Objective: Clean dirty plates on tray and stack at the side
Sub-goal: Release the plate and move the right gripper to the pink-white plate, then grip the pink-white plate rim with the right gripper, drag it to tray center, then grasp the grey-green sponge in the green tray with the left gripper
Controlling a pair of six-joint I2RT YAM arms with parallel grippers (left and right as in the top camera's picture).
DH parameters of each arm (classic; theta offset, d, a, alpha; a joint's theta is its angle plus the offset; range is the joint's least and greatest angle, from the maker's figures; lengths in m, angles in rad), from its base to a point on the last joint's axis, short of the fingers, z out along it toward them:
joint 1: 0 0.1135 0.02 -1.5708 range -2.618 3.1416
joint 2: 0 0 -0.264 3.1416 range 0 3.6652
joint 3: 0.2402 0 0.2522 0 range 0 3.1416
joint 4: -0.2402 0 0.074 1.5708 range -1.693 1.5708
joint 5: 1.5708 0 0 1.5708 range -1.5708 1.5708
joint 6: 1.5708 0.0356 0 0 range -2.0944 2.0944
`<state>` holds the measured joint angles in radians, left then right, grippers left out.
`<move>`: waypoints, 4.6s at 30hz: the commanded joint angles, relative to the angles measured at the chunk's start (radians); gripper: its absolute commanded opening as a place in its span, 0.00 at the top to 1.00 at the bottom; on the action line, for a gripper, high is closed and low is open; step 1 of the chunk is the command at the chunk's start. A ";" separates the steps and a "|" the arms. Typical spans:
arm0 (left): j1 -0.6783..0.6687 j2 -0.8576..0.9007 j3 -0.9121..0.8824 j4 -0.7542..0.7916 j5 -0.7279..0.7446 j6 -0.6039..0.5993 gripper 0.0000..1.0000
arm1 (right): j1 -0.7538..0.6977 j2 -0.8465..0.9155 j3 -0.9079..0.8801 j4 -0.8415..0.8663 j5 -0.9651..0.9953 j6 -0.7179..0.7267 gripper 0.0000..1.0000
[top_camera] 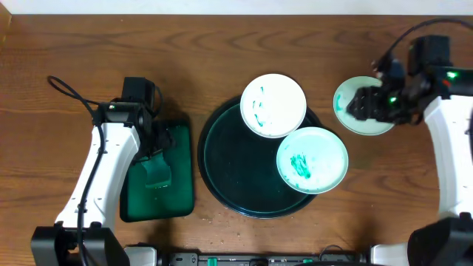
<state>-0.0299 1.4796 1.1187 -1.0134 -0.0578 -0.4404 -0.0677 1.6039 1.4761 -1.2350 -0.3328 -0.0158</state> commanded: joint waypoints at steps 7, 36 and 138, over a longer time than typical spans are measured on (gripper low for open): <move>0.000 -0.009 -0.002 0.001 -0.002 0.005 0.18 | 0.027 0.020 -0.235 0.079 -0.032 0.065 0.30; 0.000 -0.009 -0.002 0.000 -0.001 0.005 0.18 | 0.027 0.020 -0.560 0.410 -0.030 0.249 0.81; 0.115 0.202 -0.199 0.221 0.100 0.093 0.64 | 0.369 0.214 -0.593 0.544 0.028 0.269 0.99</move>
<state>0.0616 1.6711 0.9371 -0.8009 0.0067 -0.3828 0.2836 1.7466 0.9154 -0.7063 -0.3527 0.2665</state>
